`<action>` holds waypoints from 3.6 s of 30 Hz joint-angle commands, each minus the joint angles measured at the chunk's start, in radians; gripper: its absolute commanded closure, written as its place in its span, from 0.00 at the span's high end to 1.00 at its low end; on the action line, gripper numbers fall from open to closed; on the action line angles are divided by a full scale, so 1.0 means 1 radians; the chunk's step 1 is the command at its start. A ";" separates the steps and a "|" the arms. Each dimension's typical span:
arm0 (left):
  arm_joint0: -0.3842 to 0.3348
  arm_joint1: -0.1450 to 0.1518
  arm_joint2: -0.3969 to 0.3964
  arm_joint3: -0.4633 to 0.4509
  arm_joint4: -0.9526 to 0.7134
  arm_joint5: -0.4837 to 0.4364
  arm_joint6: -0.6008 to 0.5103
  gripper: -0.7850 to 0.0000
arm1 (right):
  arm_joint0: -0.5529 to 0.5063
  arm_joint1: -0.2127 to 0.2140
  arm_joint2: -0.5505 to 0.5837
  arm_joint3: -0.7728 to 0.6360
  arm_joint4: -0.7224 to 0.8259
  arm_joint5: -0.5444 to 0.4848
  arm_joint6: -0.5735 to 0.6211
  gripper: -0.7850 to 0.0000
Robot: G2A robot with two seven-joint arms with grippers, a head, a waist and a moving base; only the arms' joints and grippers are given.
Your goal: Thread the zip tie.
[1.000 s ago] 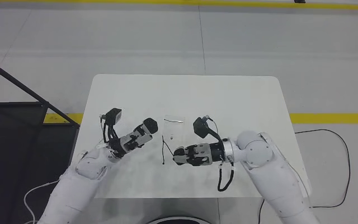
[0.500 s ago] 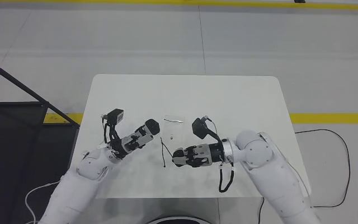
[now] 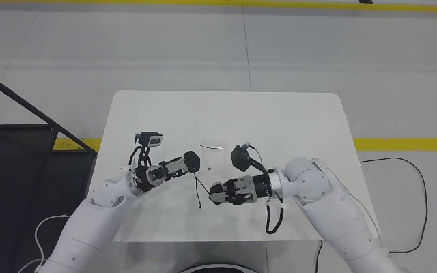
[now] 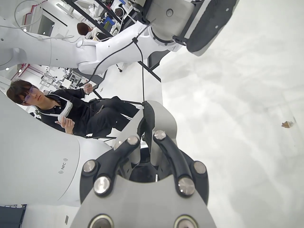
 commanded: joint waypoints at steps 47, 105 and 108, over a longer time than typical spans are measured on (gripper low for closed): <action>-0.024 0.024 0.030 0.000 0.010 0.016 -0.016 0.00 | 0.023 0.064 -0.051 -0.004 0.034 -0.082 -0.082 0.00; 0.045 0.043 -0.035 -0.012 0.167 -0.229 0.249 0.00 | 0.032 0.252 -0.124 -0.082 0.065 -0.059 -0.306 1.00; 0.064 0.038 -0.059 -0.041 0.252 -0.255 0.334 0.00 | 0.020 0.253 -0.105 -0.074 0.066 -0.055 -0.330 1.00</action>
